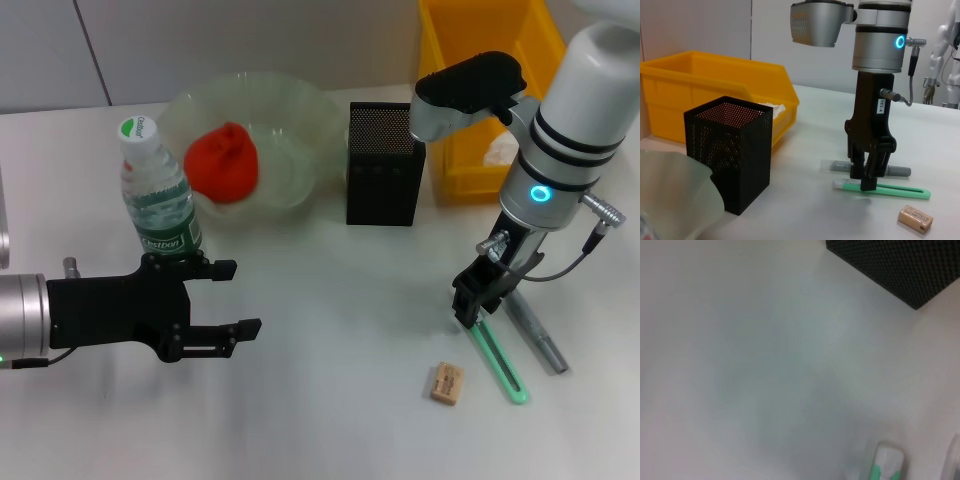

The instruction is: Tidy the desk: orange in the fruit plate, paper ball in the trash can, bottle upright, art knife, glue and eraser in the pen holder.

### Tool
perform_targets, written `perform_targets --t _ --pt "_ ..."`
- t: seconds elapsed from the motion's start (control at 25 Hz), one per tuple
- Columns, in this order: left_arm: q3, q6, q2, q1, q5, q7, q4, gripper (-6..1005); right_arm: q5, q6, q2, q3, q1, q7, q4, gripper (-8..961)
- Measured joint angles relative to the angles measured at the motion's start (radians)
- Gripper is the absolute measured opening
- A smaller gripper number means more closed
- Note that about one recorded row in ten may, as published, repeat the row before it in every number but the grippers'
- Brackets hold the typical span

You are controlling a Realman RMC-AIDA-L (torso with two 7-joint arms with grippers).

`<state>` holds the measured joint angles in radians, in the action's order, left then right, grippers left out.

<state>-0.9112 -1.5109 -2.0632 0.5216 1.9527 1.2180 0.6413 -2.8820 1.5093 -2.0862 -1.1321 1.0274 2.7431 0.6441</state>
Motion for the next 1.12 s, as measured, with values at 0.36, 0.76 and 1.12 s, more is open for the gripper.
perform_targets --t 0.36,0.76,1.12 --pt "0.002 0.000 0.000 0.000 0.000 0.000 0.000 800 0.000 -0.002 0.000 0.000 0.000 -0.002 -0.003 328" --pt "0.001 0.000 0.000 0.000 0.000 0.000 0.000 799 0.010 -0.004 0.000 0.000 0.000 -0.011 -0.008 319" --pt "0.000 0.002 0.000 0.003 -0.003 -0.001 0.000 800 0.011 -0.007 0.000 -0.025 -0.002 -0.015 -0.010 308"
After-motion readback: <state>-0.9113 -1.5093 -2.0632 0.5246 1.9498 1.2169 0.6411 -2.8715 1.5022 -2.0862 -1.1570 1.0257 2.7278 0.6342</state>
